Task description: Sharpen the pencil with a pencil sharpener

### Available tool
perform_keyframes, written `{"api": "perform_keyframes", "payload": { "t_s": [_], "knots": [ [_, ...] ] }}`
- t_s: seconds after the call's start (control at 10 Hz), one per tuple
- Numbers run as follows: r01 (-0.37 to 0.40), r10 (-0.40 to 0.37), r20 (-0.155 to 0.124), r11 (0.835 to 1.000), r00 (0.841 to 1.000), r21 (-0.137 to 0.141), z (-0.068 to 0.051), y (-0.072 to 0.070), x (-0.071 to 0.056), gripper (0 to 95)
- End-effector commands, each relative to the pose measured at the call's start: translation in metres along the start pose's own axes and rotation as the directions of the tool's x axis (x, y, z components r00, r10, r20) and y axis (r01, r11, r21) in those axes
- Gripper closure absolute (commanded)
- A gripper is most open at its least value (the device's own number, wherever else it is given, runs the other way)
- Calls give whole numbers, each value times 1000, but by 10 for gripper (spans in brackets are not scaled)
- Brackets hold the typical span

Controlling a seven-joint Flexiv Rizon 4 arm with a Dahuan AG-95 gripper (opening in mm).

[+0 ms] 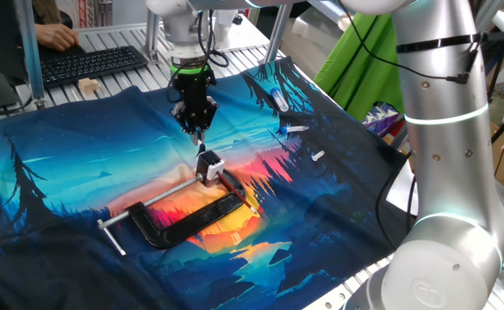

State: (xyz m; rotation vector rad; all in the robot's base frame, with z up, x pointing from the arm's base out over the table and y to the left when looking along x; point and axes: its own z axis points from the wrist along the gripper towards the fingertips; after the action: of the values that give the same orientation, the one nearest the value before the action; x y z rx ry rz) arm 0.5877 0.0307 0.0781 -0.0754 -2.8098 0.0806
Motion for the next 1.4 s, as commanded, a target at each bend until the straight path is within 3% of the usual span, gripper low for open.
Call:
{"api": "perform_keyframes", "payload": {
  "t_s": [0.1, 1.4],
  "knots": [
    [-4, 4, 1, 1000, 1000, -2, 2, 2, 3, 950],
    [-32, 33, 19, 999, 999, -19, 19, 21, -1, 950]
  ]
}}
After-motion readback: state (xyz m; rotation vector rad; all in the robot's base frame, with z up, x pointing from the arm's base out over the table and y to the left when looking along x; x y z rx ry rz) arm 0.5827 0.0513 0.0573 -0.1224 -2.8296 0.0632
